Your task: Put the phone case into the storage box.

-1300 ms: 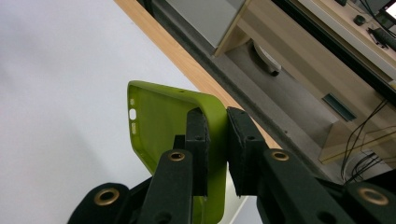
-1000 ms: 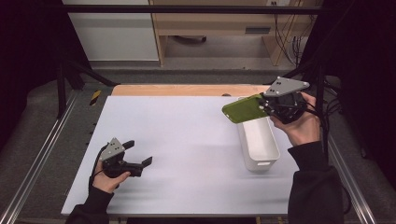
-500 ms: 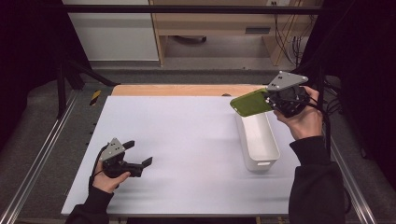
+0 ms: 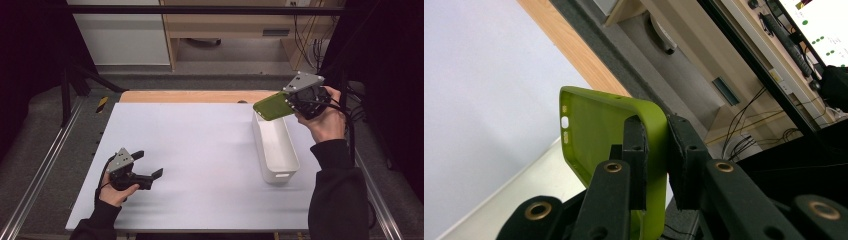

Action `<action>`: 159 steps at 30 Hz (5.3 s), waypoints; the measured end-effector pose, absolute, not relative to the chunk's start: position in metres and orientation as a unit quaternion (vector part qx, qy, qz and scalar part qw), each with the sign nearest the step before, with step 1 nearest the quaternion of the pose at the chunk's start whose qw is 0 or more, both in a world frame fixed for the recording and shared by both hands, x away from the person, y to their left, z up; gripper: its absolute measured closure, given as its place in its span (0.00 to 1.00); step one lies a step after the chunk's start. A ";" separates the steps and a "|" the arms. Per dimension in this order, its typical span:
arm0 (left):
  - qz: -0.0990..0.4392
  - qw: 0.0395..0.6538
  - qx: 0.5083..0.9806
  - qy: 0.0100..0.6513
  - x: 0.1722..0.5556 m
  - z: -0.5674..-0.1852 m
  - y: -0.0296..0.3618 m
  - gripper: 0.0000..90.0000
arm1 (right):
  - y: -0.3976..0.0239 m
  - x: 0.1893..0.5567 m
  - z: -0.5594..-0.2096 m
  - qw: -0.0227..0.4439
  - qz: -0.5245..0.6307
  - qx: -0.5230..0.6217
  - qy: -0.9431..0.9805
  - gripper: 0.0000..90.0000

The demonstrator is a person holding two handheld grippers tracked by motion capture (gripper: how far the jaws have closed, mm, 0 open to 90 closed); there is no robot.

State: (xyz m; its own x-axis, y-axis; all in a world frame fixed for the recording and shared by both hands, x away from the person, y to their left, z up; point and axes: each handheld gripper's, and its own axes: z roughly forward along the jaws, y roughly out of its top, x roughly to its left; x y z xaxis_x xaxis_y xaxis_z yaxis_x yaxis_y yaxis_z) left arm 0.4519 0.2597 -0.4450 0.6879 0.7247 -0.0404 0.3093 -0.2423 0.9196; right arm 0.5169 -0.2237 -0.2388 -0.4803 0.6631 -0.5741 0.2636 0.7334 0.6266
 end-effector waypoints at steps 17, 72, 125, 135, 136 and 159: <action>0.197 0.513 0.764 0.337 0.454 -0.447 0.261 0.01 | -0.230 0.541 -0.245 0.428 0.197 0.268 0.840 0.88; 0.184 0.509 0.769 0.338 0.459 -0.455 0.265 0.01 | -0.207 0.619 -0.279 0.368 0.073 0.092 0.923 0.88; 0.185 0.501 0.773 0.344 0.462 -0.458 0.267 0.01 | -0.186 0.662 -0.325 0.322 0.007 -0.033 0.946 0.88; 0.185 0.502 0.772 0.343 0.461 -0.458 0.267 0.01 | -0.184 0.666 -0.328 0.323 0.005 -0.027 0.946 0.87; 0.186 0.502 0.772 0.342 0.461 -0.458 0.267 0.01 | -0.184 0.666 -0.328 0.324 0.005 -0.028 0.946 0.87; 0.186 0.504 0.772 0.339 0.460 -0.457 0.267 0.01 | -0.183 0.652 -0.311 0.348 0.050 0.033 0.936 0.60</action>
